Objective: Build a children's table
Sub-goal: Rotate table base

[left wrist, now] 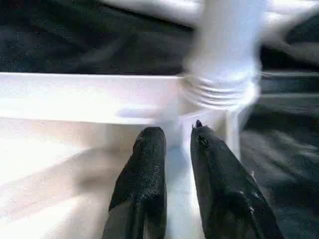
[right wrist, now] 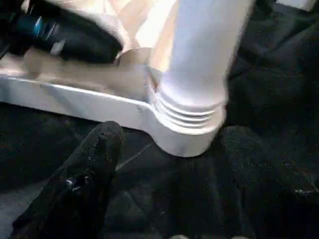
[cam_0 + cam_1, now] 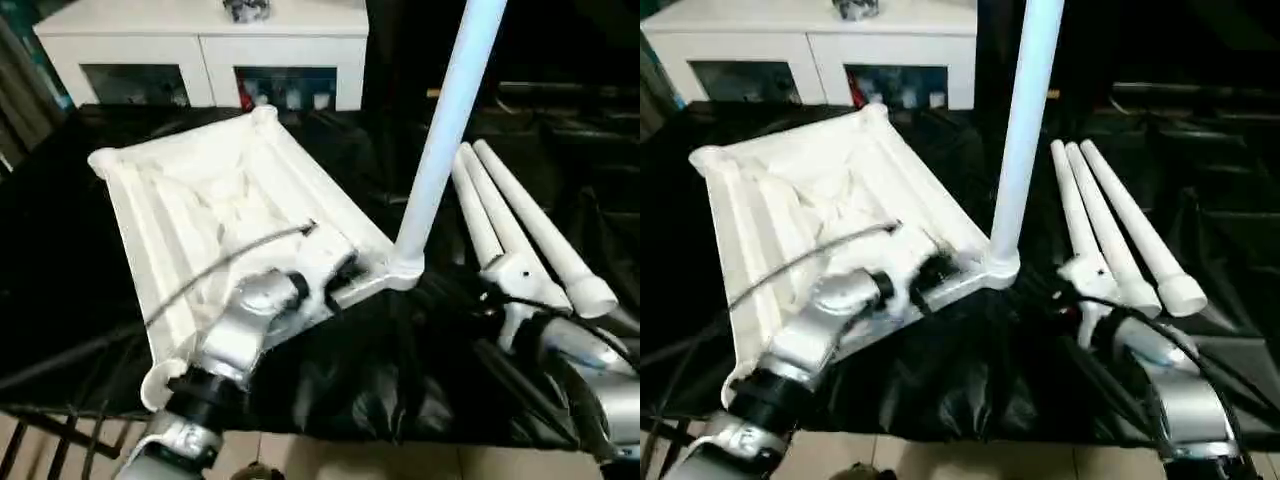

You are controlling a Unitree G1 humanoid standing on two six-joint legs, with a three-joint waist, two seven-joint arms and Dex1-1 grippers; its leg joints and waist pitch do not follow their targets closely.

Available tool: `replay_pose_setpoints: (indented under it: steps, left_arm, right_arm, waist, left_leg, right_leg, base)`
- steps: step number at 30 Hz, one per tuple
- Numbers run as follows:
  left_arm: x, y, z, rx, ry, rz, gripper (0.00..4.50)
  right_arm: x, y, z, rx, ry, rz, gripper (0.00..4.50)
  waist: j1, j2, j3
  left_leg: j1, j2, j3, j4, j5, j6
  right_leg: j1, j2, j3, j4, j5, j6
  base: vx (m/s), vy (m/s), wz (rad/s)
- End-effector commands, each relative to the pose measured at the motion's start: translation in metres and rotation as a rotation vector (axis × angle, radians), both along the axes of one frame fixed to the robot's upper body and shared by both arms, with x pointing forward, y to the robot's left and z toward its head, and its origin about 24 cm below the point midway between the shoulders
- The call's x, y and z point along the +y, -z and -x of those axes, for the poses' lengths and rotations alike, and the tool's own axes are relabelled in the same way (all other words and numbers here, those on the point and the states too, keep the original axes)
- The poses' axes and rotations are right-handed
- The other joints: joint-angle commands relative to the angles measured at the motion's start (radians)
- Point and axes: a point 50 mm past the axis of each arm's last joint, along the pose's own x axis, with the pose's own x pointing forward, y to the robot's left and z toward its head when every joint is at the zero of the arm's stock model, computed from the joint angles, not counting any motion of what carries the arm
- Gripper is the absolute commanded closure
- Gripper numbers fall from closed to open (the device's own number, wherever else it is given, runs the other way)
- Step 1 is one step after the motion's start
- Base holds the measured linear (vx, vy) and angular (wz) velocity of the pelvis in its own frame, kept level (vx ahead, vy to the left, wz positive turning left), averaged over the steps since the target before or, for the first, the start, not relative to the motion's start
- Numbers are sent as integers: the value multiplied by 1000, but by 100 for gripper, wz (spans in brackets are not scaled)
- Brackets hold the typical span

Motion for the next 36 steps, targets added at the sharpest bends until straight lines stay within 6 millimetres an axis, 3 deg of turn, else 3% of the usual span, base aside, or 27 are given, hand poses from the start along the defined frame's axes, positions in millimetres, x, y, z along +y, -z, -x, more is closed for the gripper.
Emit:
replay_pose_setpoints:
  steps: [1, 3, 7, 8, 9, 10, 11, 12, 13, 15, 16, 17, 21, 22, 23, 24, 26, 31, 33, 36]
  left_arm:
    - [27, -17, -7, -54, -121, 10, 350]
    - [40, -23, -9, -73, -164, 1, 350]
    - [102, -38, -11, -115, -405, -125, 350]
    - [102, -38, -11, -115, -405, -125, 350]
    - [115, -39, -10, -117, -457, -160, 350]
    - [115, -39, -10, -117, -457, -160, 350]
    - [132, -39, -8, -110, -517, -217, 350]
    - [150, -35, -2, -79, -571, -290, 378]
    - [169, -29, 4, -39, -639, -359, 386]
    - [176, -26, 8, -20, -652, -401, 386]
    - [185, -19, 15, 26, -667, -456, 398]
    - [187, -15, 17, 50, -662, -470, 415]
    - [183, 0, 26, 133, -543, -534, 443]
    - [183, 0, 26, 133, -543, -534, 450]
    - [181, 2, 27, 145, -512, -550, 450]
    - [180, 3, 29, 160, -486, -561, 450]
    - [178, 3, 30, 167, -449, -567, 450]
    - [169, 3, 34, 215, -297, -574, 450]
    - [159, 2, 48, 281, -60, -608, 450]
    - [152, 2, 58, 317, 76, -613, 450]
  right_arm:
    - [18, 3, -1, 23, -56, 3, 93]
    - [24, 7, -3, 32, -57, 11, 93]
    - [40, 22, -10, 76, -34, 68, 93]
    - [40, 22, -10, 76, -34, 68, 93]
    - [42, 23, -11, 85, -33, 67, 93]
    - [42, 23, -11, 85, -33, 67, 93]
    - [46, 24, -12, 101, -30, 67, 93]
    - [50, 28, -13, 133, -29, 64, 93]
    - [55, 31, -16, 166, -19, 59, 112]
    - [57, 33, -17, 183, -10, 60, 123]
    - [60, 36, -21, 205, 1, 66, 130]
    - [61, 36, -22, 210, 4, 71, 133]
    - [62, 36, -31, 201, 9, 101, 172]
    - [62, 36, -31, 201, 9, 101, 186]
    - [62, 35, -33, 197, 12, 107, 195]
    - [61, 34, -35, 193, 16, 113, 195]
    - [61, 34, -37, 191, 21, 117, 212]
    - [61, 35, -41, 191, 35, 125, 270]
    - [63, 38, -45, 187, 44, 135, 279]
    - [64, 39, -48, 183, 53, 139, 309]
  waist:
    - [4, -19, -59]
    - [2, -18, -58]
    - [0, -12, -58]
    - [0, -12, -58]
    - [1, -11, -57]
    - [2, -8, -55]
    - [3, -10, -55]
    - [1, -21, -55]
    - [1, -21, -55]
    - [3, -14, -54]
    - [4, -17, -54]
    - [2, -22, -54]
    - [11, -16, -52]
    - [13, -17, -53]
    - [14, -14, -53]
    - [12, -19, -52]
    - [13, -20, -52]
    - [13, -18, -53]
    - [14, -15, -55]
    - [5, -10, -51]
  left_leg:
    - [15, 72, -39, -65, -159, 98]
    - [17, 71, -38, -63, -156, 93]
    - [20, 69, -38, -66, -147, 71]
    - [20, 69, -38, -66, -147, 71]
    - [25, 70, -39, -66, -165, 56]
    - [26, 71, -38, -70, -182, 44]
    - [30, 72, -39, -71, -202, 33]
    - [27, 71, -38, -72, -205, 31]
    - [25, 70, -39, -74, -210, 25]
    - [30, 71, -41, -76, -233, 2]
    - [32, 70, -42, -76, -237, -8]
    - [30, 69, -41, -77, -240, -10]
    - [38, 70, -39, -80, -265, -36]
    - [34, 69, -41, -82, -272, -41]
    - [35, 69, -40, -81, -275, -47]
    - [31, 67, -42, -82, -279, -48]
    - [31, 65, -41, -81, -287, -45]
    - [29, 67, -42, -81, -283, -44]
    - [30, 67, -45, -81, -279, -46]
    - [31, 67, -45, -85, -310, -58]
  right_leg:
    - [36, -67, 40, -58, -153, -217]
    - [35, -65, 39, -55, -146, -225]
    - [31, -58, 40, -48, -127, -228]
    - [31, -58, 40, -48, -127, -228]
    - [30, -59, 41, -47, -135, -224]
    - [28, -59, 42, -51, -150, -219]
    - [26, -59, 43, -50, -159, -217]
    - [28, -58, 43, -49, -162, -215]
    - [28, -59, 44, -48, -173, -212]
    - [24, -62, 45, -52, -199, -202]
    - [22, -61, 46, -48, -192, -204]
    - [22, -60, 46, -48, -189, -206]
    - [14, -61, 49, -50, -189, -198]
    - [18, -62, 49, -49, -190, -192]
    - [17, -62, 49, -48, -184, -191]
    - [21, -63, 49, -48, -186, -188]
    - [20, -67, 51, -51, -216, -186]
    - [19, -66, 51, -47, -214, -195]
    - [19, -67, 50, -44, -208, -198]
    - [16, -64, 50, -45, -221, -209]
  base:
    - [0, 0, 0]
    - [0, 0, 0]
    - [0, 0, 0]
    - [0, 0, 0]
    - [0, 0, 0]
    - [0, 0, 0]
    - [0, 0, 0]
    - [0, 0, 0]
    - [0, 0, 0]
    - [0, 0, 0]
    - [0, 0, 0]
    - [0, 0, 0]
    - [0, 0, 0]
    - [0, 0, 0]
    - [0, 0, 0]
    - [0, 0, 0]
    - [0, 0, 0]
    - [0, 0, 0]
    - [0, 0, 0]
    - [0, 0, 0]
